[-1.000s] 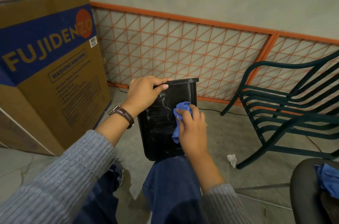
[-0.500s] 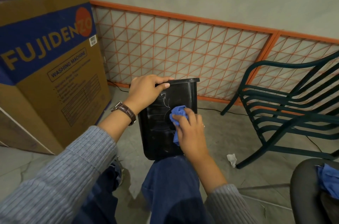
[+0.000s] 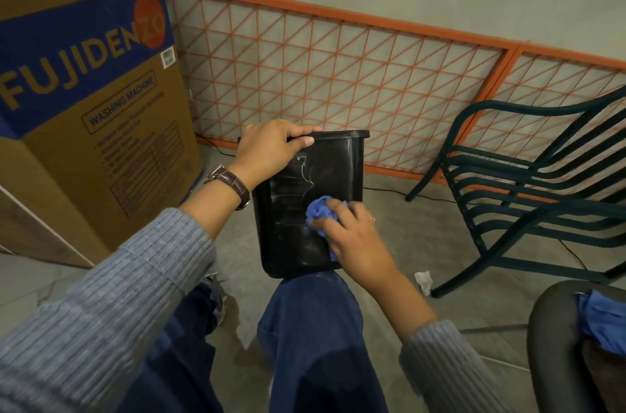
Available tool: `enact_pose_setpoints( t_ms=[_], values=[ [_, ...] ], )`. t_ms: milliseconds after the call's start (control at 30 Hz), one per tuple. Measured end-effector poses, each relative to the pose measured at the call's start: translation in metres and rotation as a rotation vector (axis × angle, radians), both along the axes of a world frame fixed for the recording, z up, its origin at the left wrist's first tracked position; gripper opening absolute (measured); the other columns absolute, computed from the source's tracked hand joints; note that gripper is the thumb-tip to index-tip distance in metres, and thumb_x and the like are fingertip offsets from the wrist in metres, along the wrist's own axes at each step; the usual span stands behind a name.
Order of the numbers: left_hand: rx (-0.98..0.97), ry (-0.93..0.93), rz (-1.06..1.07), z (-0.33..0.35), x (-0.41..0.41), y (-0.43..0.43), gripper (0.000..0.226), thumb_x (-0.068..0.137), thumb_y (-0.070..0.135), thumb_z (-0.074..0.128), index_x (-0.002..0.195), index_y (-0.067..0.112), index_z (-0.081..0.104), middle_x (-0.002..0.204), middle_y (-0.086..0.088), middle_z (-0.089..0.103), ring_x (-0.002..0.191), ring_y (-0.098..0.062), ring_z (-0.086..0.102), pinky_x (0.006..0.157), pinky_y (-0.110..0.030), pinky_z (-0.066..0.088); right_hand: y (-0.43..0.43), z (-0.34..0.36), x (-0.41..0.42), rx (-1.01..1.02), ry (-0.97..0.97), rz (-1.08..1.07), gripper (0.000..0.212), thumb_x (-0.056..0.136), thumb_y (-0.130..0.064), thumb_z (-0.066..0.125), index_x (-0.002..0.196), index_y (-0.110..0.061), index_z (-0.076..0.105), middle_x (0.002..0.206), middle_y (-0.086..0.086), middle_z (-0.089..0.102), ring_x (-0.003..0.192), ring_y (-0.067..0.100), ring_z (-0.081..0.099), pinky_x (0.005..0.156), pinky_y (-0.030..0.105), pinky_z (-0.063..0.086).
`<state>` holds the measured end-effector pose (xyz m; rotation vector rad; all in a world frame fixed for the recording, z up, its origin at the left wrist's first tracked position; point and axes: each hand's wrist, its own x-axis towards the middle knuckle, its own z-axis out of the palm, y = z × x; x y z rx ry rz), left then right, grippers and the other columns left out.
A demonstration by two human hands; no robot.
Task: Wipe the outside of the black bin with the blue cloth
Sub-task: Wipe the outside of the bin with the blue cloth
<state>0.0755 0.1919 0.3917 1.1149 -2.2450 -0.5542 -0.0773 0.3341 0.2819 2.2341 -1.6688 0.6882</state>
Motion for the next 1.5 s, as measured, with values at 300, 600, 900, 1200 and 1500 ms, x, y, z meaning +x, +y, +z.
enact_pose_setpoints(
  t_ms=[300,600,900,1200,1500],
  values=[
    [0.006,0.003,0.007,0.001,0.001,0.003,0.026,0.090,0.042,0.052,0.116,0.043,0.059,0.117,0.014,0.064,0.114,-0.007,0.054,0.095,-0.030,0.042,-0.003,0.004,-0.002,-0.005,-0.127,-0.111,0.025,0.085,-0.021,0.043,0.108,-0.024,0.053,0.123,0.010,0.055,0.095,0.026,0.043,0.077,0.041,0.045],
    [0.044,0.010,0.015,0.004,0.005,0.004,0.027,0.091,0.041,0.052,0.117,0.043,0.059,0.120,0.017,0.061,0.116,-0.004,0.051,0.089,-0.023,0.037,0.011,0.013,-0.031,0.107,-0.011,0.017,0.022,0.085,-0.021,0.048,0.106,-0.025,0.052,0.123,0.013,0.054,0.095,0.028,0.043,0.075,0.043,0.048],
    [0.063,0.012,0.012,0.008,0.003,0.005,0.027,0.091,0.040,0.052,0.117,0.042,0.059,0.122,0.017,0.061,0.117,-0.004,0.050,0.080,-0.019,0.034,0.020,0.006,-0.037,0.204,0.067,0.119,0.037,0.076,-0.004,0.067,0.109,-0.019,0.061,0.131,0.016,0.049,0.106,0.026,0.040,0.081,0.044,0.048],
    [0.063,-0.023,0.025,0.005,-0.003,-0.001,0.027,0.091,0.041,0.051,0.117,0.041,0.059,0.122,0.016,0.060,0.116,-0.005,0.051,0.084,-0.021,0.034,0.006,0.003,-0.016,0.112,-0.185,-0.027,0.024,0.091,-0.032,0.048,0.111,-0.024,0.061,0.139,0.009,0.034,0.120,0.021,0.034,0.099,0.030,0.030],
    [0.126,-0.003,0.004,0.005,-0.006,-0.003,0.030,0.092,0.038,0.051,0.121,0.037,0.057,0.126,0.012,0.059,0.115,-0.005,0.049,0.078,-0.017,0.033,0.016,-0.006,-0.051,0.156,-0.214,-0.075,0.024,0.088,-0.013,0.063,0.111,-0.019,0.063,0.122,0.016,0.046,0.110,0.027,0.043,0.090,0.037,0.041]
  ],
)
